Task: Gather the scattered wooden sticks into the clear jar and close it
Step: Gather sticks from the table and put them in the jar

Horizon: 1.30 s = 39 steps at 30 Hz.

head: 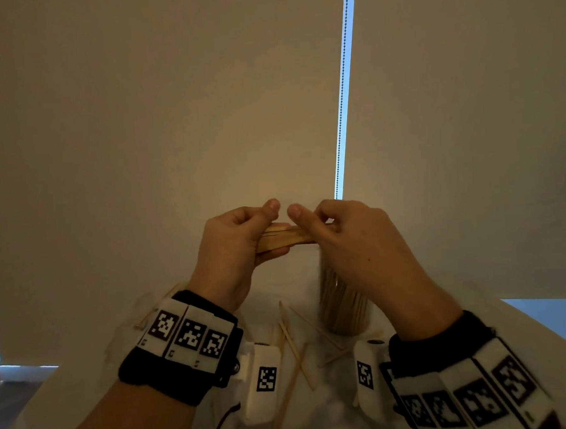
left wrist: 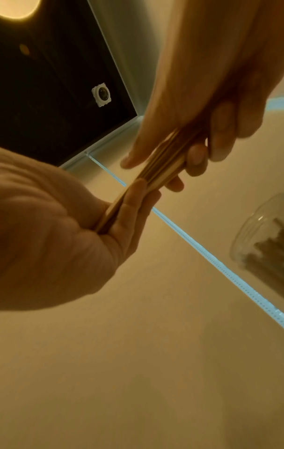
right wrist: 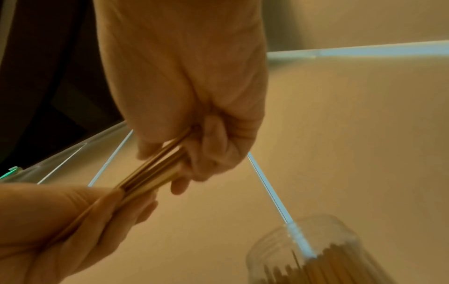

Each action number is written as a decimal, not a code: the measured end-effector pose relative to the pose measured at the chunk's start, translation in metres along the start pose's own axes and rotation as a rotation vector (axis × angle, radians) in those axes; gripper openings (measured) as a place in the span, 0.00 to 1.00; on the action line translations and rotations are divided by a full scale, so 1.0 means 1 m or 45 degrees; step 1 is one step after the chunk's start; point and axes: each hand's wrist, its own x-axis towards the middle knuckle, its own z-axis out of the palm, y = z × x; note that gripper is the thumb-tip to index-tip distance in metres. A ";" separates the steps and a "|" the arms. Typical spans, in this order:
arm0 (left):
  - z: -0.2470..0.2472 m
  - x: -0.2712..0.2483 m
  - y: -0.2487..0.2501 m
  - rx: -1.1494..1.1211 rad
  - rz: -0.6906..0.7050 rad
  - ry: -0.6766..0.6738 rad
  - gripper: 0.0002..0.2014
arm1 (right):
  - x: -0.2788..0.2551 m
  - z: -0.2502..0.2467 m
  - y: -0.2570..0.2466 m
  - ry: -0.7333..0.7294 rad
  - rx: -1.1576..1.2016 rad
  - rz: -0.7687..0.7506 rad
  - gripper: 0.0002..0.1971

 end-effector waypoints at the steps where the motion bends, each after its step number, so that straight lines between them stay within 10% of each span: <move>1: 0.005 -0.002 -0.002 -0.029 -0.011 -0.006 0.16 | 0.001 -0.001 0.003 0.025 -0.006 0.020 0.26; 9: 0.023 -0.010 -0.009 -0.046 -0.140 -0.217 0.18 | 0.012 -0.035 0.044 0.038 0.095 0.152 0.28; 15: 0.026 -0.012 -0.043 0.119 -0.232 -0.109 0.11 | 0.014 -0.048 0.077 0.376 -0.001 0.318 0.28; 18: 0.032 -0.009 -0.069 0.315 -0.303 -0.146 0.25 | 0.019 -0.041 0.086 0.397 -0.129 0.377 0.25; 25: 0.060 0.029 -0.076 0.656 -0.238 -0.450 0.66 | 0.062 -0.027 0.079 -0.046 -0.724 0.151 0.14; 31: 0.066 0.038 -0.090 0.738 -0.199 -0.567 0.59 | 0.090 -0.008 0.057 -0.523 -0.820 -0.144 0.13; 39: 0.063 0.041 -0.097 0.747 -0.137 -0.568 0.56 | 0.089 0.012 0.058 -0.941 -0.878 -0.010 0.14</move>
